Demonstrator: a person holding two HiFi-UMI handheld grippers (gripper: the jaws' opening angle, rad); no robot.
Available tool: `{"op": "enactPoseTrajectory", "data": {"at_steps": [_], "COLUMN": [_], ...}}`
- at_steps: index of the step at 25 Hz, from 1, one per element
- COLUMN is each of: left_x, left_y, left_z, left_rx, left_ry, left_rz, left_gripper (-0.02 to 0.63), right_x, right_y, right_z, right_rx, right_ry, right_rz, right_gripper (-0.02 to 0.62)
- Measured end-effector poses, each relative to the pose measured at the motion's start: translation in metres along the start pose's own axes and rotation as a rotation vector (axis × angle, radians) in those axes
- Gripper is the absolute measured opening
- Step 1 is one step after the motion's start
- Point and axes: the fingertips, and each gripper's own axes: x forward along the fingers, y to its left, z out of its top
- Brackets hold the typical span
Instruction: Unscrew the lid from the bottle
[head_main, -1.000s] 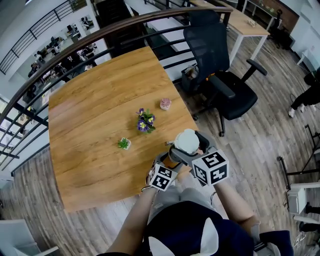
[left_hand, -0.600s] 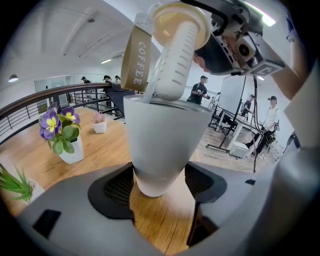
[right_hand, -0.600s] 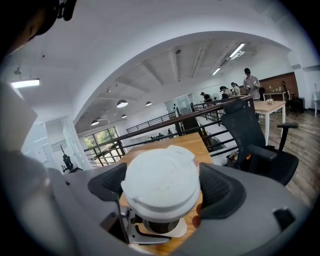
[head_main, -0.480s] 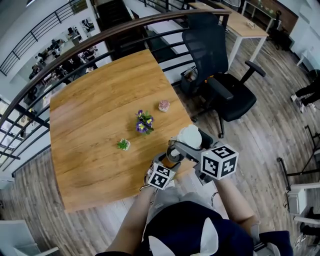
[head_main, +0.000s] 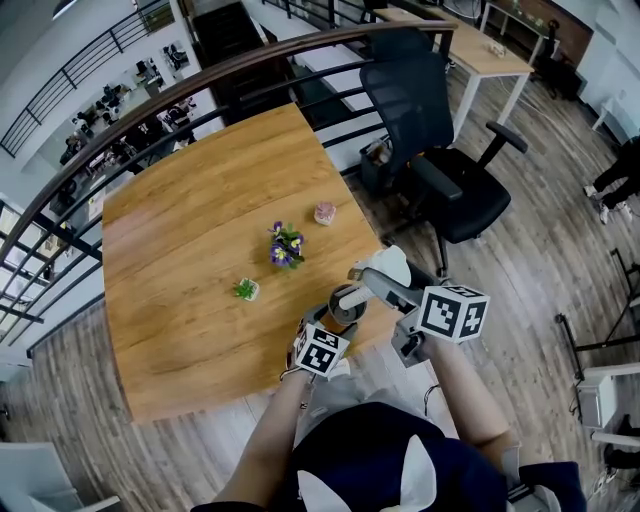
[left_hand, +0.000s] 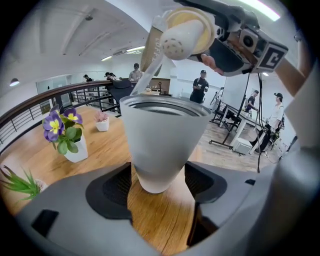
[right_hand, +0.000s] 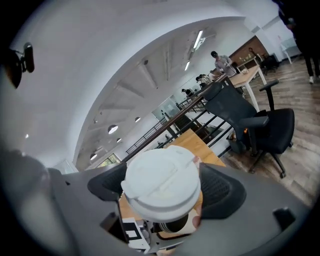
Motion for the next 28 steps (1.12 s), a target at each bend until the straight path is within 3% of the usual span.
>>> {"op": "enactPoseTrajectory", "data": {"at_steps": [6,11,19,20,22,23,28], "left_x": [-0.018,-0.047,-0.097,-0.104,-0.116,-0.122,-0.139], "left_y": [-0.001,-0.002,-0.002,0.000,0.007,0.009,0.011], "left_z": [-0.001,0.008,0.040,0.044,0.052,0.055,0.065], "left_rx": [-0.045,-0.109,-0.142,-0.153,-0.168,-0.171,-0.163], "left_ry": [-0.031,-0.110,-0.249,-0.271,-0.315,-0.333,-0.372], "left_rz": [0.030,0.048,0.108,0.126,0.170,0.189,0.236], "left_gripper": [0.322,0.322,0.317,0.286,0.136,0.091,0.051], "right_x": [-0.014,-0.025,-0.048,-0.051,-0.054,-0.055,-0.062], "right_y": [-0.011,-0.017,-0.023,-0.023,-0.023,-0.023,-0.017], "right_z": [0.005,0.007,0.013,0.014,0.014,0.015,0.018], "right_rx": [0.112,0.145,0.201,0.206,0.212,0.216,0.222], "right_ry": [-0.034,-0.046,-0.085,-0.088,-0.096,-0.100,-0.124], "right_rz": [0.015,0.013,0.020,0.021,0.025,0.028,0.045], "right_gripper": [0.454,0.454,0.453,0.453,0.453,0.453,0.453]}}
